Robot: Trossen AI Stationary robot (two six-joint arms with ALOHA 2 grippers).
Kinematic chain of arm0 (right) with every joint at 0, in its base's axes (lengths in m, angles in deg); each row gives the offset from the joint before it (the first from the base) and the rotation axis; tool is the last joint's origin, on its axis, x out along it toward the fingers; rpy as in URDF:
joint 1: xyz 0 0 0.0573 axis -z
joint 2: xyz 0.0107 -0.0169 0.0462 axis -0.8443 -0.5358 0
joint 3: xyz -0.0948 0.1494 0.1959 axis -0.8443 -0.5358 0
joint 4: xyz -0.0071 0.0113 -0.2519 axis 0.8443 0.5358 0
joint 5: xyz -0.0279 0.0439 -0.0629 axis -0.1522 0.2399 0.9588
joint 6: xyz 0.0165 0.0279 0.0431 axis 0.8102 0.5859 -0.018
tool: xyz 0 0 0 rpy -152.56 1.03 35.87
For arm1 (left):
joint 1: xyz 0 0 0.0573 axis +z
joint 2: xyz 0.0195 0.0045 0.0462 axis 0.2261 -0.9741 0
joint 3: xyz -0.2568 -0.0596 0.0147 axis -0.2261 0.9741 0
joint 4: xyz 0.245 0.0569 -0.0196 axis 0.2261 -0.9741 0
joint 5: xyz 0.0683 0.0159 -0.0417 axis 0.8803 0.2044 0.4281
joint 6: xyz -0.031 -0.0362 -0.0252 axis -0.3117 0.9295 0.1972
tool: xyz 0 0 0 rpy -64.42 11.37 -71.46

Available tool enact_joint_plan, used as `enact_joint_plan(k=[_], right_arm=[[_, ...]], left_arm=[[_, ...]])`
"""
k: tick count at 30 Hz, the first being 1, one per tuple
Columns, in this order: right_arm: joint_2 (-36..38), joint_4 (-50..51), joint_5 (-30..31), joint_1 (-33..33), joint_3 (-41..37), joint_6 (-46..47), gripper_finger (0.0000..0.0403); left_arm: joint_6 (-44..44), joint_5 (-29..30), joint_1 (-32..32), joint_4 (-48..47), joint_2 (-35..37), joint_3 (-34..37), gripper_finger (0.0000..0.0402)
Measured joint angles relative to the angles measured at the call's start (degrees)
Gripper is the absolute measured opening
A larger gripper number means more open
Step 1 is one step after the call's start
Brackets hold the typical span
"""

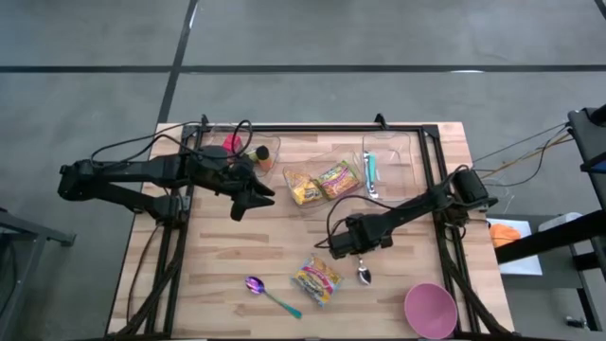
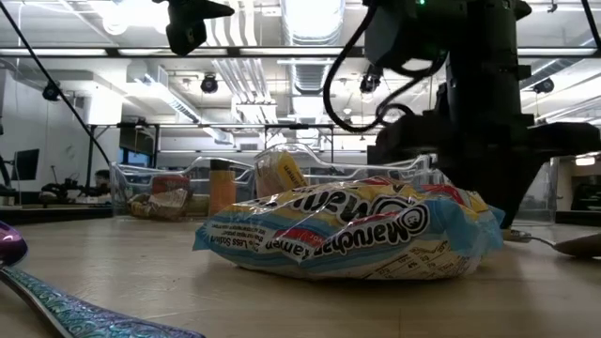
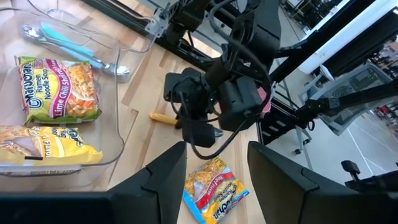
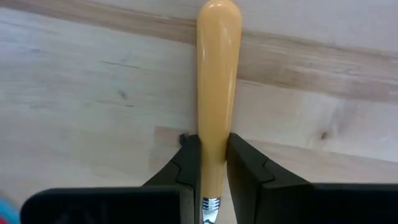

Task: Pick & Place Food Item
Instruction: Put the yellow spoon into the right transparent bin

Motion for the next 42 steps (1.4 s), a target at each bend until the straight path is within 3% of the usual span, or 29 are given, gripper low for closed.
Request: enact_joint_plan(k=[12, 28, 37, 42], right_arm=[[9.68, 5.91, 5.23, -1.61, 2.31, -1.47, 0.0042], [34.35, 18.8, 25.48, 0.24, 2.88, -2.54, 0.0042], [42.11, 20.58, 27.34, 13.28, 2.88, -16.8, 0.0042], [42.65, 20.42, 21.05, 26.47, 2.88, -29.86, 0.0042]], left_arm=[[0.54, 0.04, 0.15, -0.11, 0.0, -0.02, 0.0178], [1.56, 0.52, 0.54, 0.12, 0.0, -0.09, 0.0178], [2.64, 1.59, 0.74, 0.24, 0.0, -0.11, 0.0178], [2.65, 1.59, 0.74, 0.24, 0.0, -0.11, 0.0178]])
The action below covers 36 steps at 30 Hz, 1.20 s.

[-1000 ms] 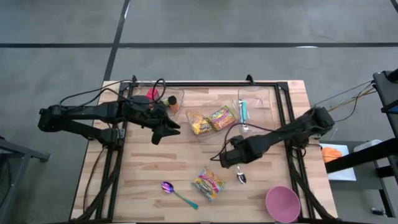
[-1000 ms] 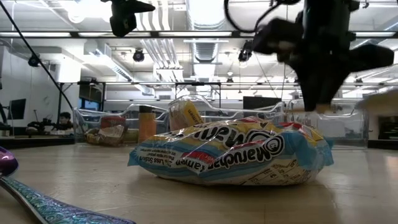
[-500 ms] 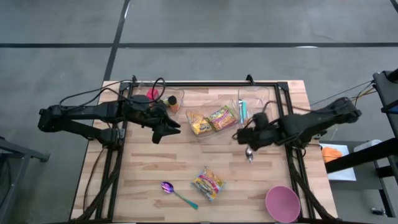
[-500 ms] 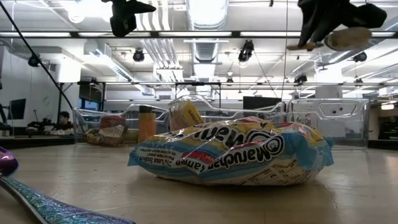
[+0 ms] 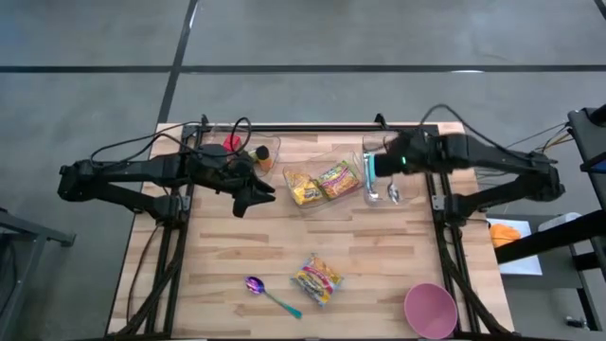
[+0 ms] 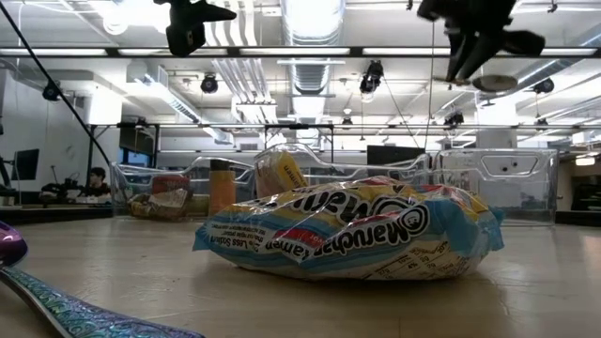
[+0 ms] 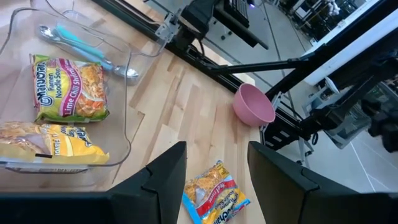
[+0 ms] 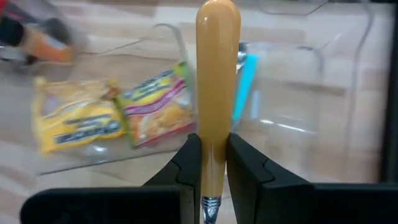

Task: Pick & Place Food Item
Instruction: Put the yellow spoon into the right transparent bin

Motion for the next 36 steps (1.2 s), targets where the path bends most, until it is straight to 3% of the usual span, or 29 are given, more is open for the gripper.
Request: enact_joint_plan(k=[7, 13, 28, 36], right_arm=[[-4.23, -2.31, -8.52, 18.5, -0.04, -18.29, 0.0042], [-10.46, -6.88, -14.68, 28.34, -0.63, -28.89, 0.0042], [-21.75, -15.21, -16.88, 30.14, -4.1, -33.7, 0.0042], [-20.97, -27.01, -18.9, 30.09, -11.29, -28.82, 0.0042]], left_arm=[[0.02, 1.69, 0.0, 0.0, 0.0, 0.0, 0.0178], [0.06, 3.31, 0.11, 0.0, 0.0, 0.0, 0.0178], [1.52, 4.78, 0.17, -0.02, 0.0, 0.0, 0.0178], [2.36, 5.02, 0.17, -0.04, 0.0, 0.0, 0.0178]])
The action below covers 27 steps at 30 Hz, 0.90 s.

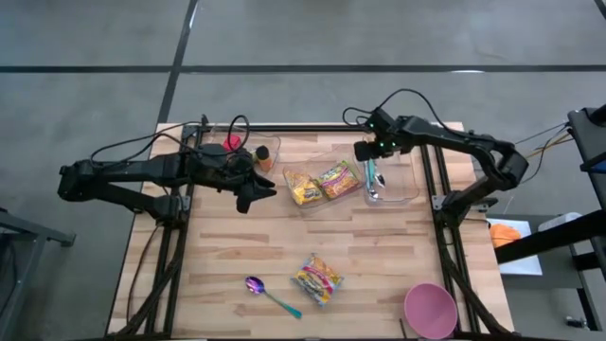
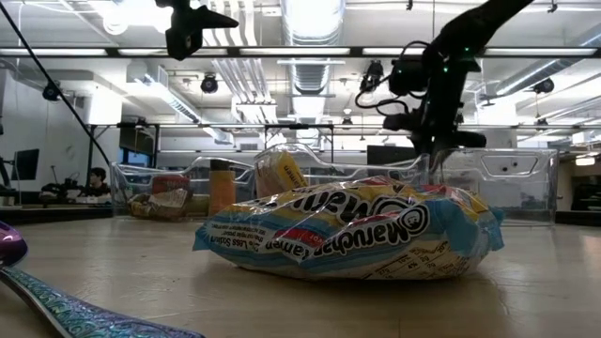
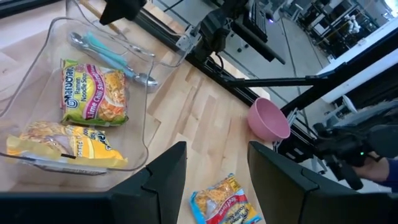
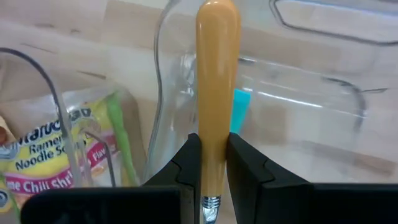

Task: Pick & Place Food Item
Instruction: Put the yellow spoon into the right transparent bin

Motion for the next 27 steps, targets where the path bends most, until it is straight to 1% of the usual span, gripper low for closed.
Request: enact_joint_plan(k=[6, 11, 19, 27], right_arm=[[3.04, -5.26, -1.27, 0.0, -7.13, 4.03, 0.0042], [4.36, -9.11, -3.14, -0.01, -11.22, 6.88, 0.0042], [4.01, -10.74, -3.4, 0.0, -12.07, 7.57, 0.0042], [1.47, -10.96, -4.09, 0.0, -12.1, 7.4, 0.0042]], left_arm=[[0.42, 0.63, 0.0, 0.0, 0.0, 0.0, 0.0178], [0.44, 1.06, 0.0, 0.02, 0.0, 0.0, 0.0178], [1.03, 1.03, 0.0, 0.0, 0.0, 0.0, 0.0178], [1.24, 1.15, 0.0, 0.02, 0.01, 0.0, 0.0178]])
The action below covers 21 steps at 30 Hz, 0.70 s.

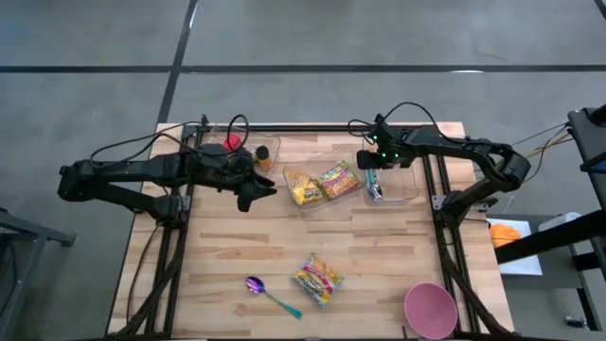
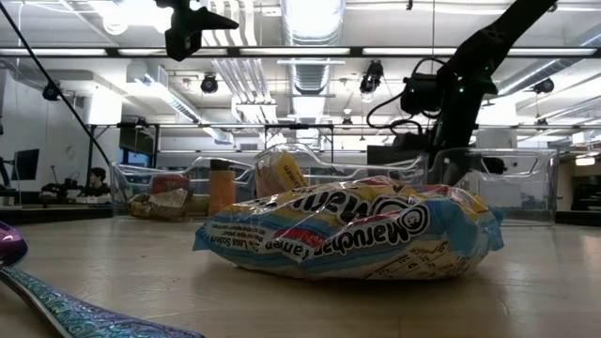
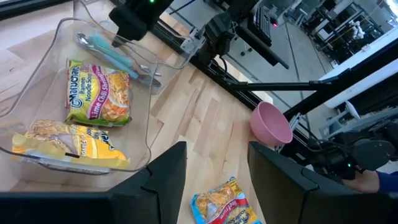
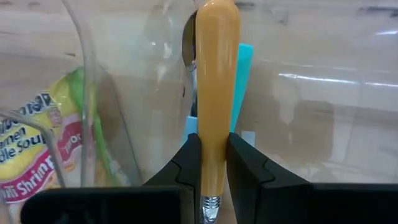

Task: Pick & Place Food Item
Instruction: Put the yellow spoon into the right transparent bin

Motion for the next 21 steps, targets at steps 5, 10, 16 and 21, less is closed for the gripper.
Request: enact_joint_plan(k=[5, 10, 16, 21], right_arm=[[-1.05, -1.09, -0.81, 0.0, 0.0, -0.51, 0.0042], [-0.91, -1.25, -0.79, 0.02, 0.0, -0.93, 0.0042], [-0.9, -1.17, -0.85, 0.02, 0.0, -1.17, 0.0042], [-0.83, -1.16, -1.05, -0.03, 0.0, -1.17, 0.0042]], left_arm=[[0.0, 0.32, 0.0, 0.0, -0.01, 0.0, 0.0178], [-0.02, 0.35, 0.04, 0.0, -0.01, 0.0, 0.0178], [-0.04, 0.35, 0.07, 0.0, -0.01, 0.0, 0.0178], [0.24, 0.35, 0.09, 0.0, -0.01, 0.0, 0.0178]])
